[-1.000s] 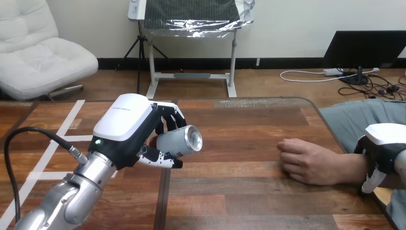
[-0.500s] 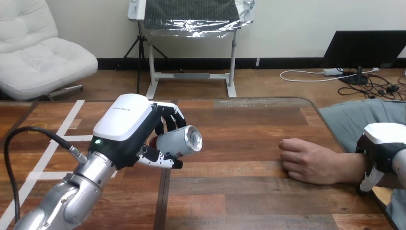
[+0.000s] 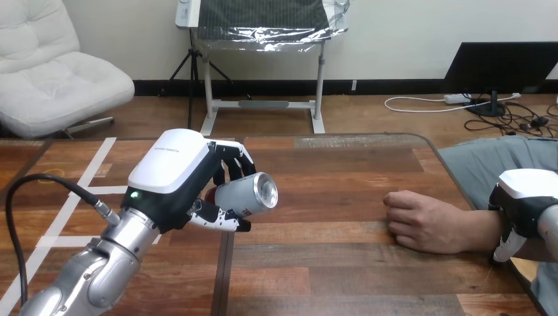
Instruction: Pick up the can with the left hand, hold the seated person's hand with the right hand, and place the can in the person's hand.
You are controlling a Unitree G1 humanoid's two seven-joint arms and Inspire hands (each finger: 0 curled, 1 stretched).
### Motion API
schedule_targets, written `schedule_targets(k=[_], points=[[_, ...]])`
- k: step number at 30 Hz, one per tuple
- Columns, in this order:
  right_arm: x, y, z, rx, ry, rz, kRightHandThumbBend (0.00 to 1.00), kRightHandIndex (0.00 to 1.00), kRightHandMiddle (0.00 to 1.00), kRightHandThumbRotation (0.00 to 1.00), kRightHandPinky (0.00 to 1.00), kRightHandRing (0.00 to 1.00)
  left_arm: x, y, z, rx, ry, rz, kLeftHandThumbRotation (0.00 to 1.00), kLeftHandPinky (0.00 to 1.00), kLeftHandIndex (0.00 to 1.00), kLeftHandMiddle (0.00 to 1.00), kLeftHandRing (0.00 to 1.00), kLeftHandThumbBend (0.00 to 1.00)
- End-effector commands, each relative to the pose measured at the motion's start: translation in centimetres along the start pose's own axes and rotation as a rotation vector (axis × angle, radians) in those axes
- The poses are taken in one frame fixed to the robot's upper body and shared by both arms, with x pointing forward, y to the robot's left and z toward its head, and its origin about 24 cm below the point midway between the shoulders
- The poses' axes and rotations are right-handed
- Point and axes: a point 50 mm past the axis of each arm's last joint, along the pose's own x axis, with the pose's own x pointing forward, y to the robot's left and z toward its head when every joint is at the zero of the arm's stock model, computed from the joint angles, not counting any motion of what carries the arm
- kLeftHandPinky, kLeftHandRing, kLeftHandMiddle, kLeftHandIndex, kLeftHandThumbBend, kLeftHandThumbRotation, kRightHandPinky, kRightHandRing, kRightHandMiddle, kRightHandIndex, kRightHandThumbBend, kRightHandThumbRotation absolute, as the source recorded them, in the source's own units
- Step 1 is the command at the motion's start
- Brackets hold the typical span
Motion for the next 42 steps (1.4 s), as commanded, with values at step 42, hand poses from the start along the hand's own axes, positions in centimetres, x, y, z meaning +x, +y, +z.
schedule_targets(k=[42], points=[[-0.8,-2.7,0.1,0.071,-0.084,-0.112,0.73,0.48,0.44,0.00,0.27,0.35,5.2,2.7,2.1,0.003,-0.097,0.085,0.00,0.35,0.50,0.47,0.40,0.65]])
